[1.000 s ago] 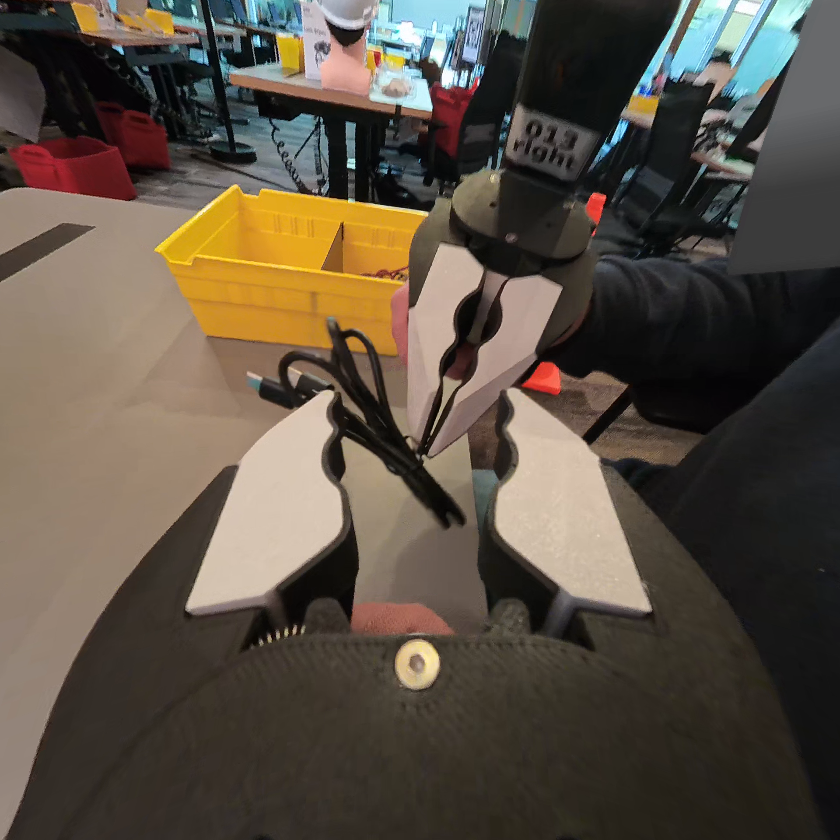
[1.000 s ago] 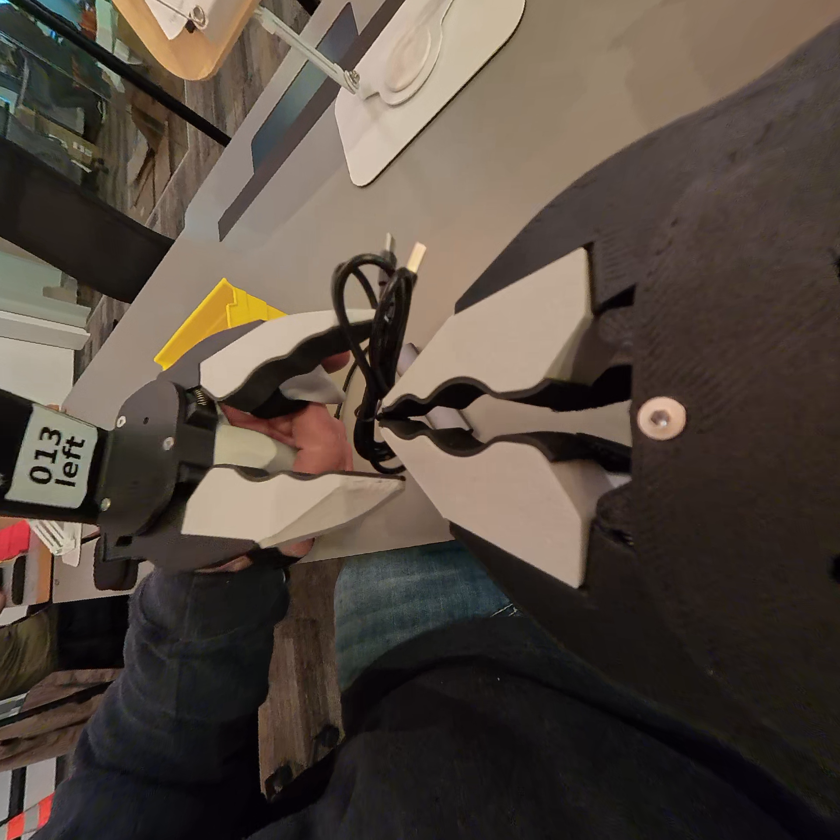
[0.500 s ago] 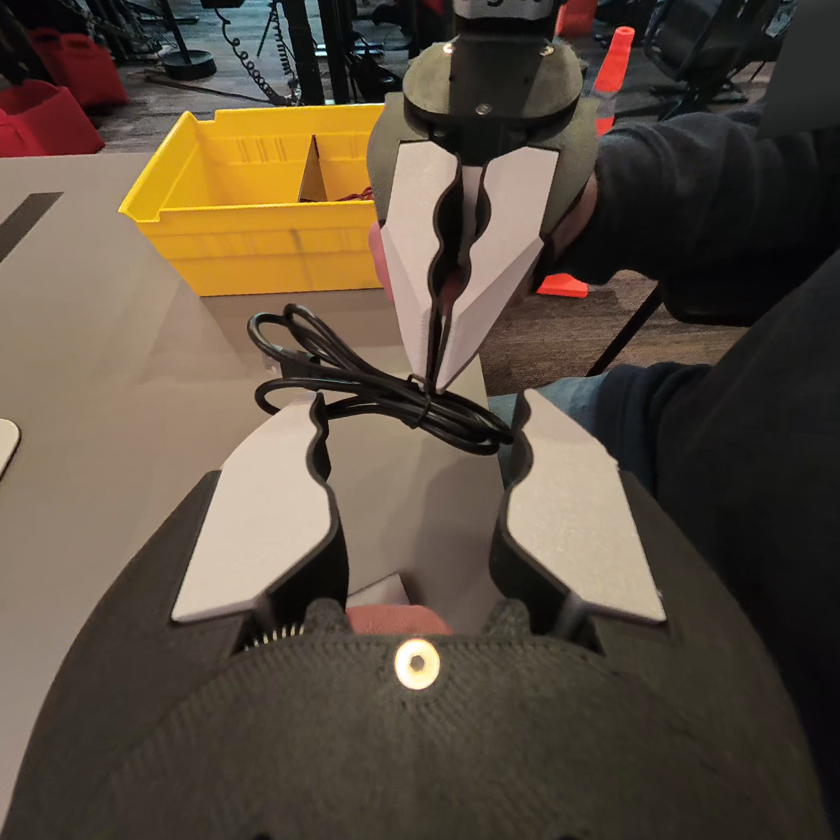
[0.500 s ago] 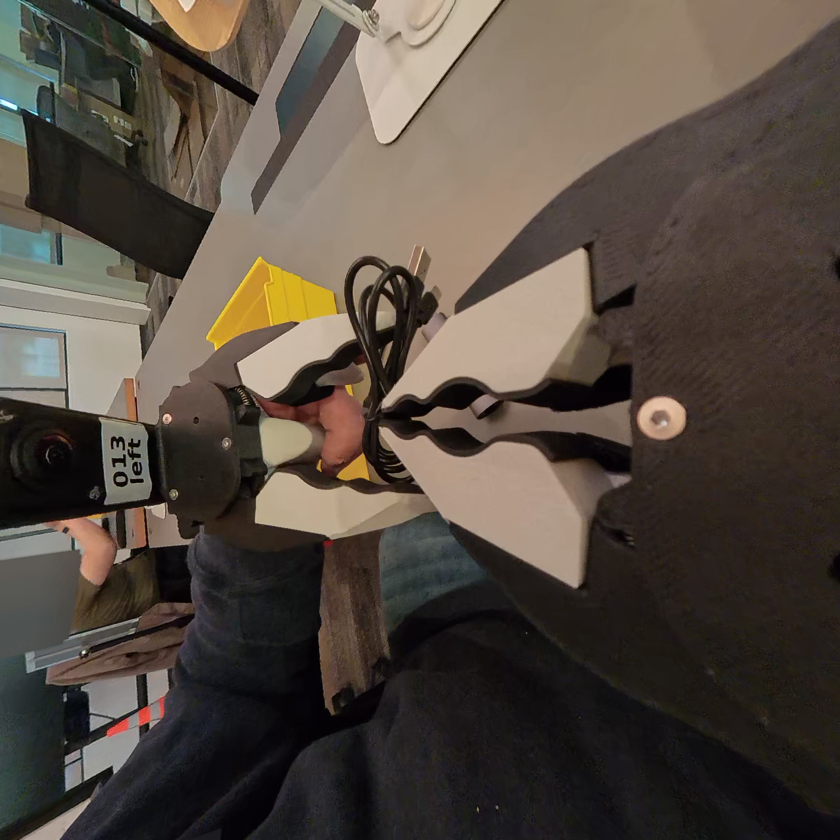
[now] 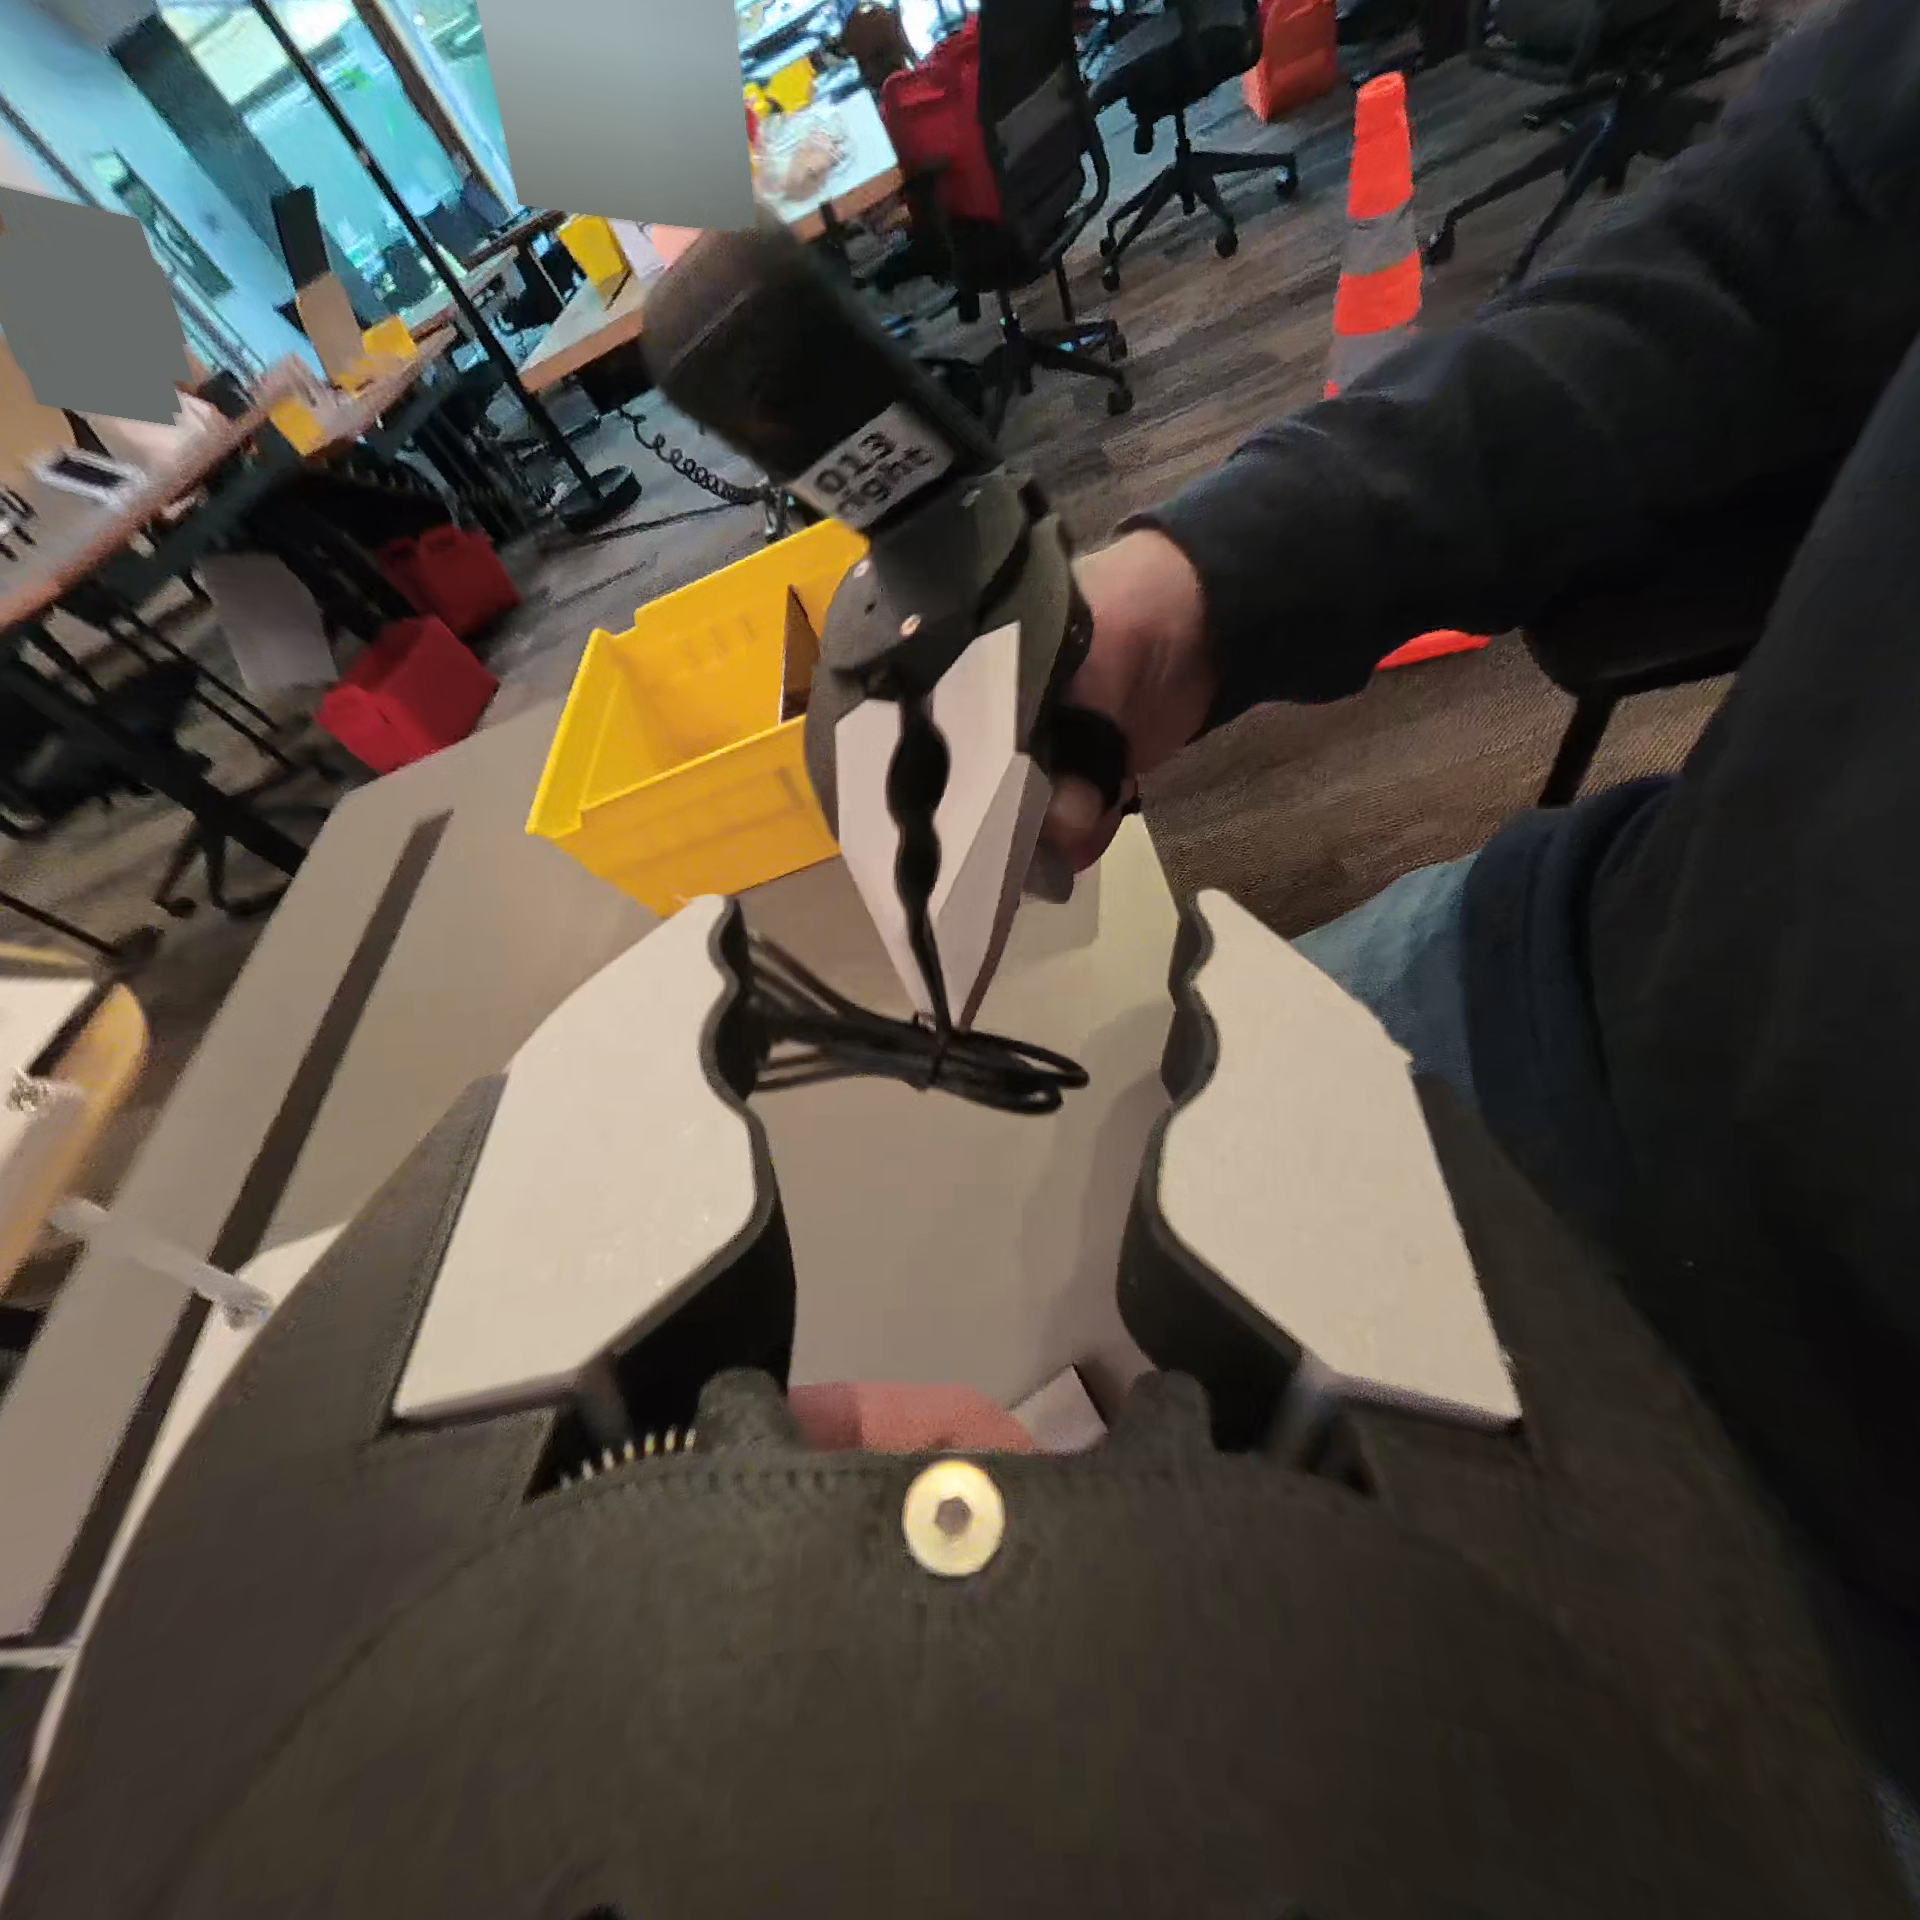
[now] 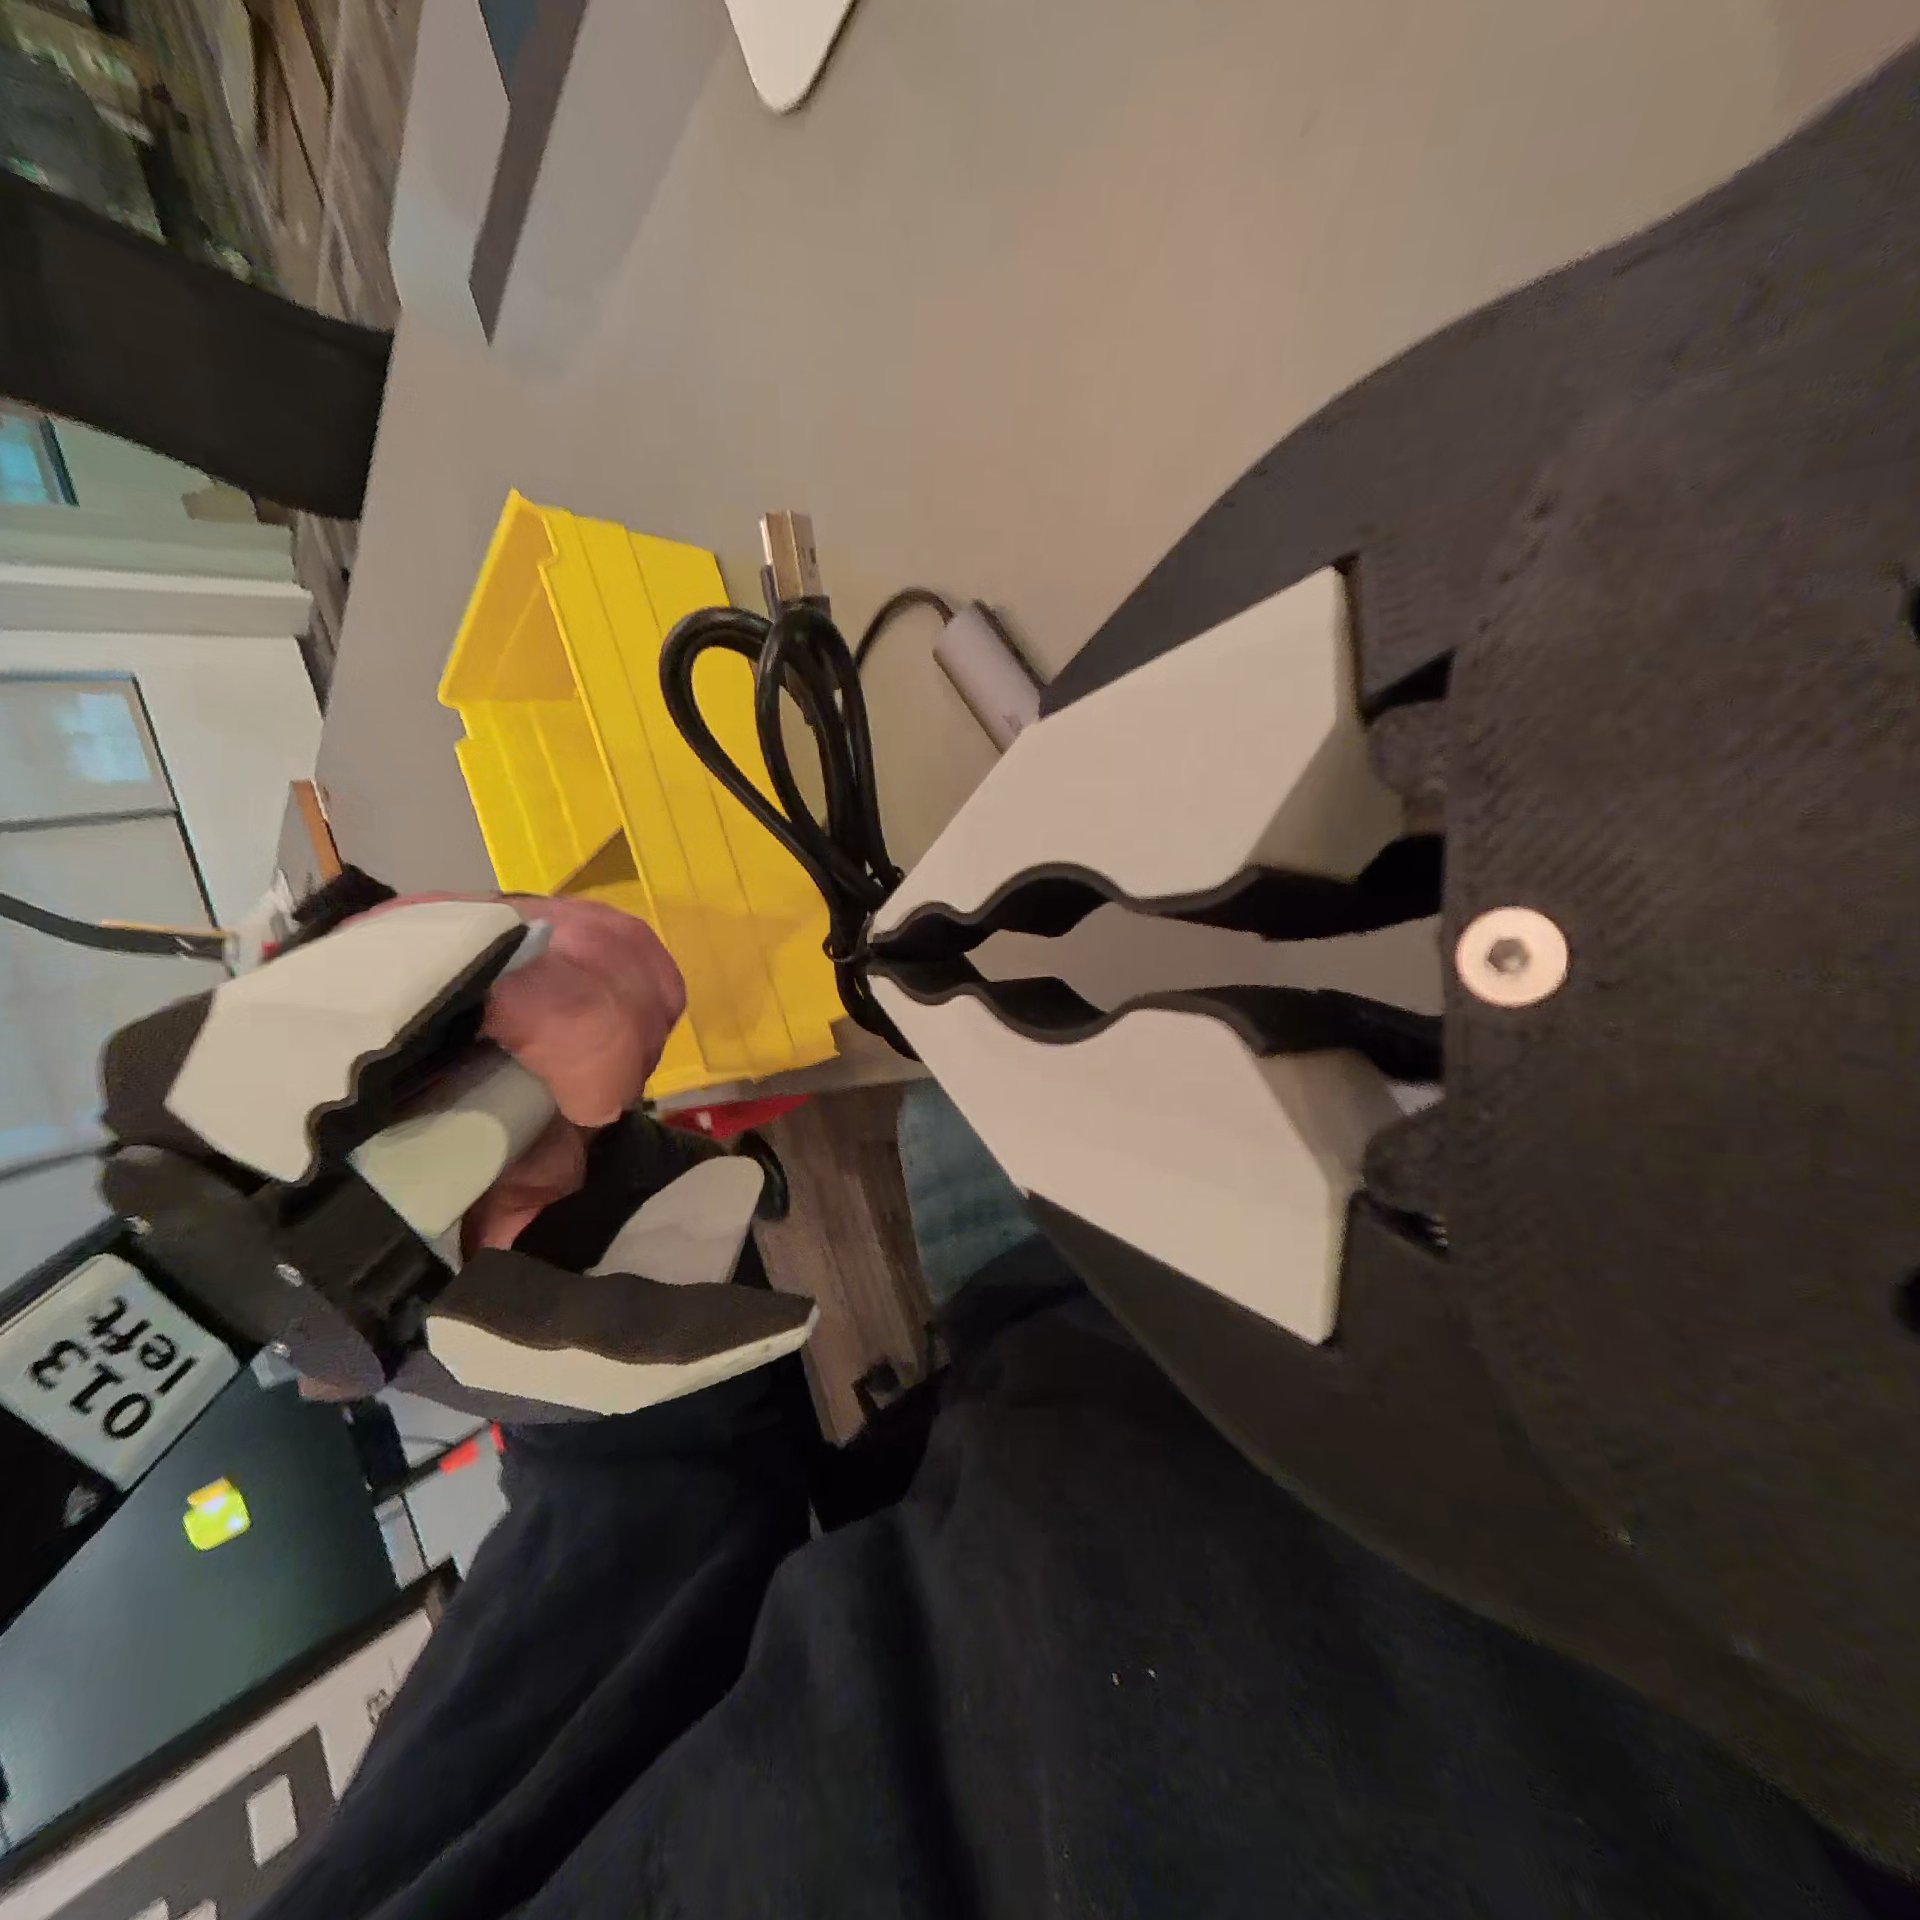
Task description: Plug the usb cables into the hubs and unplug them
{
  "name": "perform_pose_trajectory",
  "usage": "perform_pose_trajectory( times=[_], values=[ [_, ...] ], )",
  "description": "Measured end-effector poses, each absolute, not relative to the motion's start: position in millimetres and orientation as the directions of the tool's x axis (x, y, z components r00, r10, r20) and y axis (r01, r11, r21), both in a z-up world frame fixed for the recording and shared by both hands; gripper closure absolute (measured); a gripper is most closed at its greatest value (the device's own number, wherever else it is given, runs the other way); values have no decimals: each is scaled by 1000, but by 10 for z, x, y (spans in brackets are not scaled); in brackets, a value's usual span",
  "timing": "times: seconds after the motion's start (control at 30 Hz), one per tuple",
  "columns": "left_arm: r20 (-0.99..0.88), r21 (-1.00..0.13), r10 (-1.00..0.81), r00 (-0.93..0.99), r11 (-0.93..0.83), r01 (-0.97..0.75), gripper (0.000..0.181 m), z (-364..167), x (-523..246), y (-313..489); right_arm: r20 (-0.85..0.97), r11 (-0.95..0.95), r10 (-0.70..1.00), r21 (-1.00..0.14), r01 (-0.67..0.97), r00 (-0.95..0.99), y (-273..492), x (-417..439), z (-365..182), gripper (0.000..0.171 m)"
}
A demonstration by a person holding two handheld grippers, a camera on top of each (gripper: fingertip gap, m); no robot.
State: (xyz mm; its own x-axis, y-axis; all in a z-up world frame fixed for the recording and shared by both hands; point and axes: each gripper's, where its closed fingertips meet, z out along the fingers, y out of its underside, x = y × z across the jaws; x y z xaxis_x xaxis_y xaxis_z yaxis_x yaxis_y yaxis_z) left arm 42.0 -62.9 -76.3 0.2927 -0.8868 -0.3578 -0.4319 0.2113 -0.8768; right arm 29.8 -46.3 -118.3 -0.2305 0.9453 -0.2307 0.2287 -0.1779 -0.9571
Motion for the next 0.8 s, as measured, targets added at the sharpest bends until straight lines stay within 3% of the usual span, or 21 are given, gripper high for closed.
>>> perform_pose_trajectory(
  times=[0.1, 0.3, 0.7, 0.8],
  values=[
    [-402, -815, -886, 230, 232, -532, 101, -960, 482, -673, -228, -152, 924, -956, 253, -307, -634, 267, -1215, 171],
    [-276, -780, -949, 151, 130, -613, 90, -1402, 409, -739, -194, -119, 895, -972, 204, -402, -824, 274, -1084, 171],
    [-33, -928, -967, 252, -65, -368, 128, -1318, 515, -623, -206, -192, 918, -979, 74, -339, -691, 260, -887, 171],
    [-65, -946, -949, 309, -40, -321, 140, -1260, 525, -531, -266, -273, 904, -962, 29, -335, -655, 240, -813, 171]
  ],
)
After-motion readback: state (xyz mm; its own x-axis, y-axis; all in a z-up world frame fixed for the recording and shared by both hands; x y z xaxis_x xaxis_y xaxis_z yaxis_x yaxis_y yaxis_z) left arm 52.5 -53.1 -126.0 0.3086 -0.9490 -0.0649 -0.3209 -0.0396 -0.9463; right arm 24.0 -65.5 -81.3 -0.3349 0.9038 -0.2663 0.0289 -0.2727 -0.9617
